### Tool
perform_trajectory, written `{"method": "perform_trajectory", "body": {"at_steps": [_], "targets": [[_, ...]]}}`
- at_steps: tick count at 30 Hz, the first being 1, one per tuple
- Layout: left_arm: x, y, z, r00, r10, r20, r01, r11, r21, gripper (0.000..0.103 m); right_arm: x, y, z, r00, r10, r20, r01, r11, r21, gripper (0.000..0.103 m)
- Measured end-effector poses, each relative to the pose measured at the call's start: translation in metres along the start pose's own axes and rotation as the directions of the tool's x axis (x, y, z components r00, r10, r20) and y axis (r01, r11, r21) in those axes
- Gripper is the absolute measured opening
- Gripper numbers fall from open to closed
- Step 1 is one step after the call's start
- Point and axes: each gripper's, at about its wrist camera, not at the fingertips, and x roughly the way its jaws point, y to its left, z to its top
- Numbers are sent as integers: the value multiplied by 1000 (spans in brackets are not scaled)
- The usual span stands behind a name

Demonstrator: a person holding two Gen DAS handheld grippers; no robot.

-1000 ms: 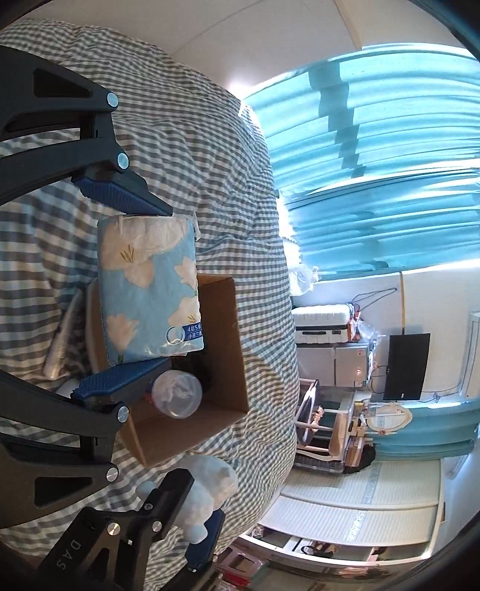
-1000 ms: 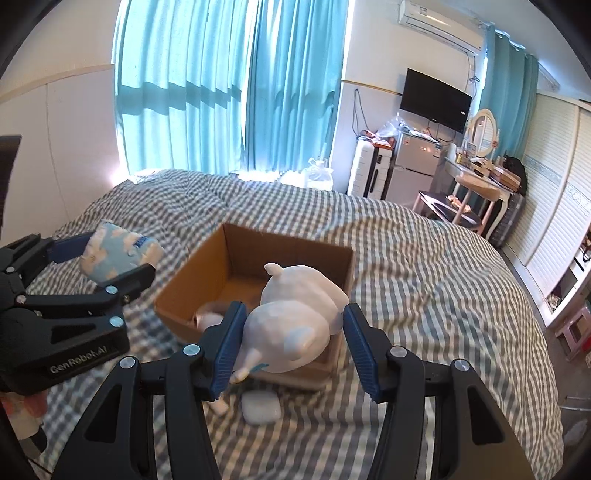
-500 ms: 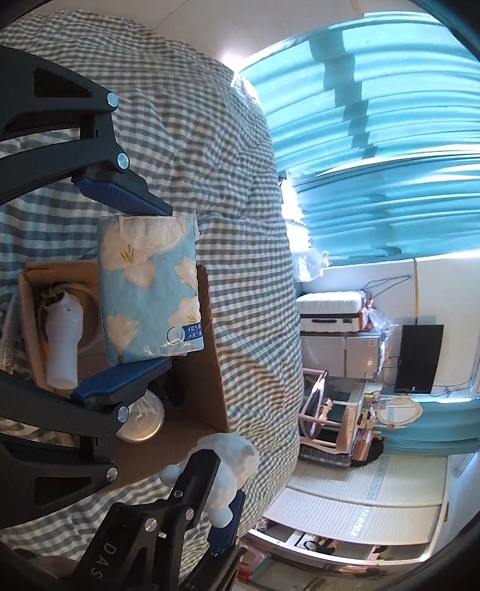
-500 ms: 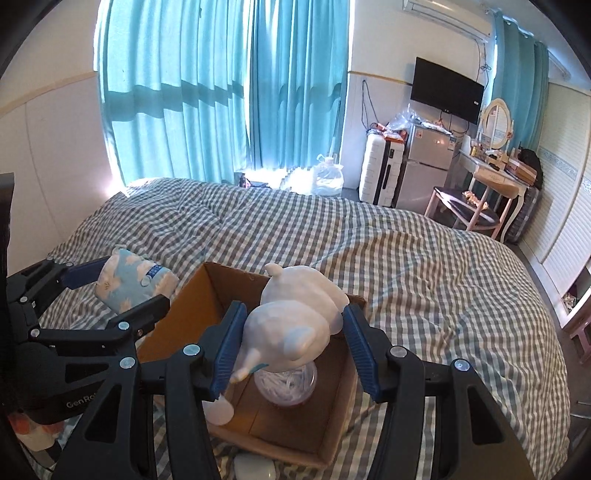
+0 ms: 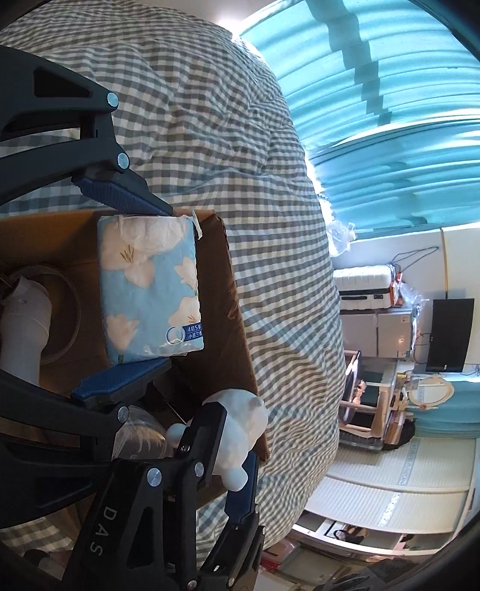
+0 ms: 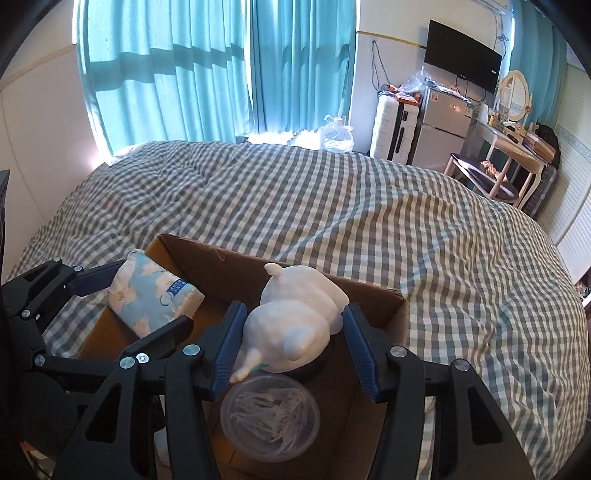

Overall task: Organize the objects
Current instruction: 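Lower the plush toy into the box with the right tool while the left tool drops the tissue pack in, then withdraw both tools from the box and move toward the earbud case and tube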

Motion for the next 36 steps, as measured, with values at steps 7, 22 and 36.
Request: {"method": "perform_trajectory", "body": {"at_steps": [7,22,36], "targets": [[7,1,-1,999,-29,-20,28,1000,-6,78,4,-4,-6,1000,21,-1,-21,1000,18,55],[-57,-6,-5,999,-9,38,10,999,-31,98,-81,-5,1,993,0,119,-5,999,46,72],[-180,8,-10,984,34,177,-19,996,-86,101,-211,7,-16,967,-34,253,31,999,15,82]]}}
